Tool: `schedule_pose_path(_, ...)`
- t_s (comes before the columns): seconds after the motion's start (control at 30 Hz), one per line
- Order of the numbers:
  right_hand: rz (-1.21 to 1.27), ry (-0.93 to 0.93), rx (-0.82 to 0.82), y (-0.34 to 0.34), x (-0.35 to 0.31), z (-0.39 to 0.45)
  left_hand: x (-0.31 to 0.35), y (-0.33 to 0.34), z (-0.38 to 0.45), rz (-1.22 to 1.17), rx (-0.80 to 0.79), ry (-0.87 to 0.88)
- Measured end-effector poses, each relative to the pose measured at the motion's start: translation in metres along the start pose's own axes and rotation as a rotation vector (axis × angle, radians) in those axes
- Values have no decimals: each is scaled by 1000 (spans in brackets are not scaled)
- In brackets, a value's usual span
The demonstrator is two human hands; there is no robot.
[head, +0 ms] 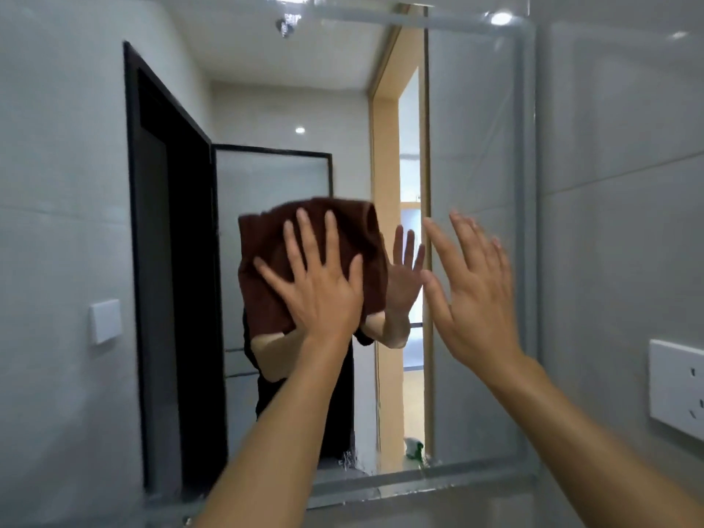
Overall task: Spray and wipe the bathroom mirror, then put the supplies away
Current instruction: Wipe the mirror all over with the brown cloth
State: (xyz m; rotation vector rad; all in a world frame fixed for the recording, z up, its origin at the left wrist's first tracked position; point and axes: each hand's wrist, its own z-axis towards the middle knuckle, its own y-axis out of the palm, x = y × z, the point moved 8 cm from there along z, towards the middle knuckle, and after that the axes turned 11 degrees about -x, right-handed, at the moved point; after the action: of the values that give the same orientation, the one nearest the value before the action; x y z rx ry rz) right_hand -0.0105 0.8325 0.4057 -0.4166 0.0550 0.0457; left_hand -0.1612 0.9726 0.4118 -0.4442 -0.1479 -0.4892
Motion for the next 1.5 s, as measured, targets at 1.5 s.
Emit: schedule_pose_path(1.5, -84, 184, 90, -96, 121, 80, 316, -18, 183, 168, 20, 639)
